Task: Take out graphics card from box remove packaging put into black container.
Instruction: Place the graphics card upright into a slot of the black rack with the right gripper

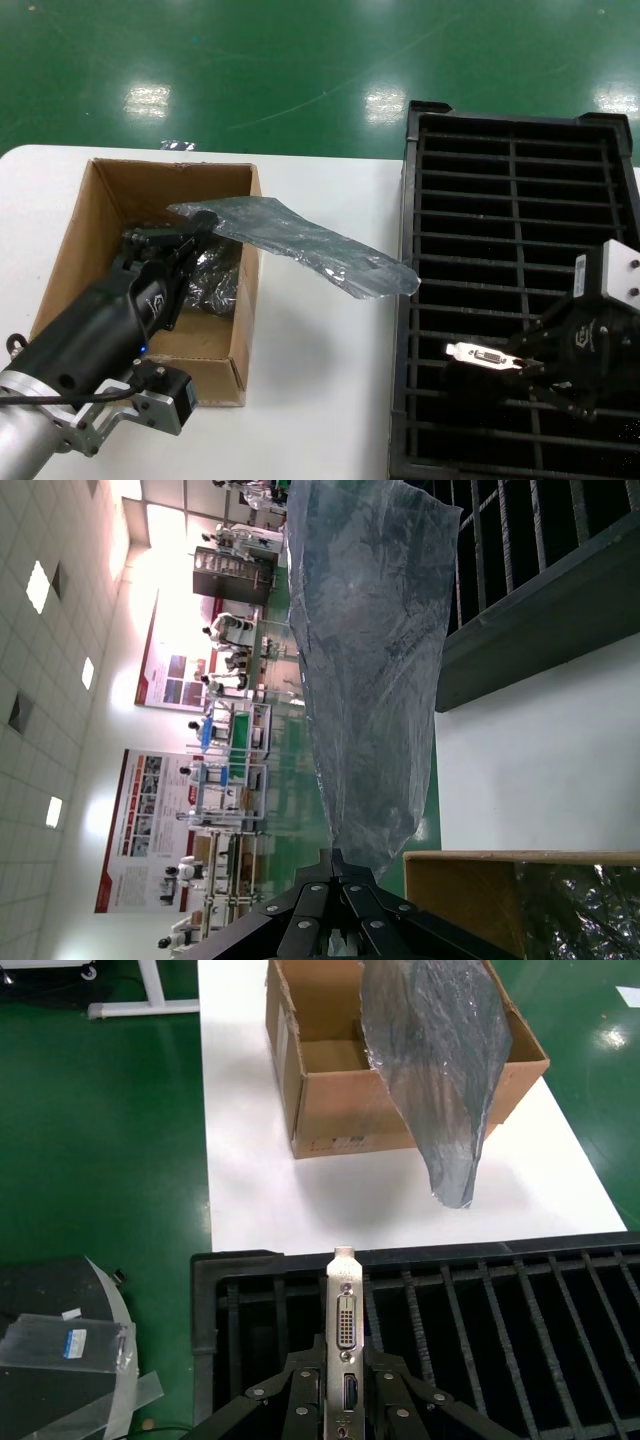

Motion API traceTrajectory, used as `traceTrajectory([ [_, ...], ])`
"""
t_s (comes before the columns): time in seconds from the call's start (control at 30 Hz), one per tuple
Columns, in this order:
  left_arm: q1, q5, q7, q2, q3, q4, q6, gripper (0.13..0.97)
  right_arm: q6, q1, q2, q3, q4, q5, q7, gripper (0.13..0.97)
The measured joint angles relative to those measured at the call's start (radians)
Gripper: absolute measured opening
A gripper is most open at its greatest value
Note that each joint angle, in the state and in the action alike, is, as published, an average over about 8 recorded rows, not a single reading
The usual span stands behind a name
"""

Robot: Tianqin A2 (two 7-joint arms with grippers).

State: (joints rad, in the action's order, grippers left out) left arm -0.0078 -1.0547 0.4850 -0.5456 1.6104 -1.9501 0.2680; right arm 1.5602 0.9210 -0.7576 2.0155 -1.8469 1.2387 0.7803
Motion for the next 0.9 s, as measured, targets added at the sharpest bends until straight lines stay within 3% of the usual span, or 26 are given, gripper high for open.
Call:
traceTrajectory([
  [0.9,0.0,0.0,0.0,0.0,0.0,0.0,0.0,0.138,-0.004,0.009,0.043,0.011,0.062,-0.068,-0.085,0.193],
])
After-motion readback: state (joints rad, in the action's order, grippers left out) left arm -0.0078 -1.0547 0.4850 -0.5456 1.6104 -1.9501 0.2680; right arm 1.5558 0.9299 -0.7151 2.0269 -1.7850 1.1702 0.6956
